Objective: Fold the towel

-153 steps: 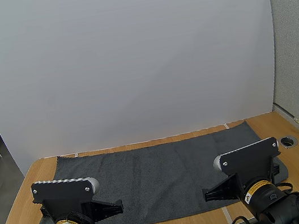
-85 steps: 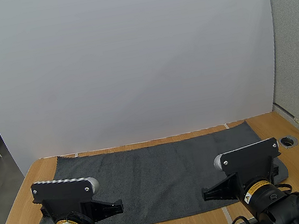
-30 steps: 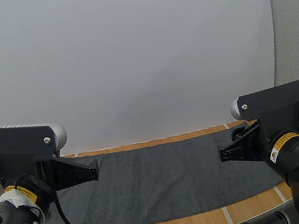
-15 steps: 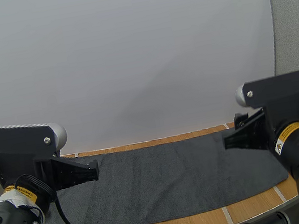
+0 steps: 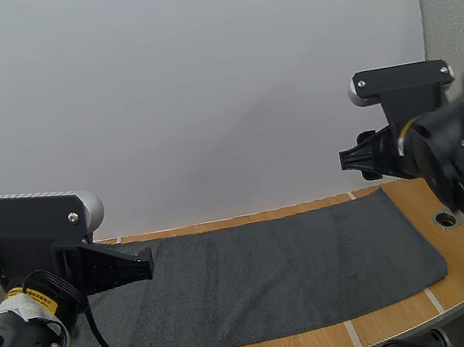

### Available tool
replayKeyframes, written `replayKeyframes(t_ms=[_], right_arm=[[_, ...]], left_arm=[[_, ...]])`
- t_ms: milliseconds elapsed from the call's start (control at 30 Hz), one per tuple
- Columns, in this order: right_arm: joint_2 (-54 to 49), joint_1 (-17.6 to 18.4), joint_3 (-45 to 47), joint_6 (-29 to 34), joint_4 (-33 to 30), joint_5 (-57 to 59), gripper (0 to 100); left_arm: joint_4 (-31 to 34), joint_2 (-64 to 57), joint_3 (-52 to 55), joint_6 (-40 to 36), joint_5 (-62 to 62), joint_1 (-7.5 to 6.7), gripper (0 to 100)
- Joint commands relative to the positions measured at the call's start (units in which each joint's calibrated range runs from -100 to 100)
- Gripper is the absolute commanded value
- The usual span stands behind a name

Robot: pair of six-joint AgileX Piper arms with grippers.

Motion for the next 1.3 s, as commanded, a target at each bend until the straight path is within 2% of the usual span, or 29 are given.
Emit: replayKeyframes(t_ms=[0, 167, 367, 633, 700, 800, 900, 967, 1033, 1267], right_arm=[[5.5, -0.3, -0.5, 1.0, -1.1, -2.7, 100], [10.6, -0.3, -0.5, 0.4, -2.2, -1.2, 100], [10.9, -0.3, -0.5, 0.4, -2.0, 5.3, 100], [10.9, -0.4, -0.5, 0.5, -4.2, 4.4, 100], [12.3, -1.7, -0.5, 0.5, -4.9, 2.9, 100], [17.6, -7.8, -0.5, -1.6, -4.6, -5.3, 100], [24.1, -14.7, -0.8, -8.8, -0.1, -18.6, 100], [27.9, -17.0, -1.9, -14.0, 4.1, -21.9, 100], [32.3, -17.7, -3.6, -18.5, 7.2, -21.9, 100], [47.9, -17.7, -9.7, -20.2, 6.6, -23.3, 100]], left_arm=[[-0.6, 0.0, -0.5, 0.1, -0.6, 0.13, 0], [-0.6, 0.0, -0.5, 0.1, -0.6, 0.13, 0], [-0.6, 0.0, -0.5, 0.1, -0.6, 0.13, 0], [-0.6, 0.0, -0.5, 0.1, -0.6, 0.13, 0], [-0.6, 0.0, -0.5, 0.1, -0.6, 0.13, 0], [-0.6, 0.0, -0.5, 0.1, -0.6, 0.13, 0], [-0.6, 0.0, -0.5, 0.1, -0.6, 0.13, 0], [-0.6, 0.0, -0.5, 0.1, -0.6, 0.13, 0], [-0.6, 0.0, -0.5, 0.1, -0.6, 0.13, 0], [-0.6, 0.0, -0.5, 0.1, -0.6, 0.13, 0]])
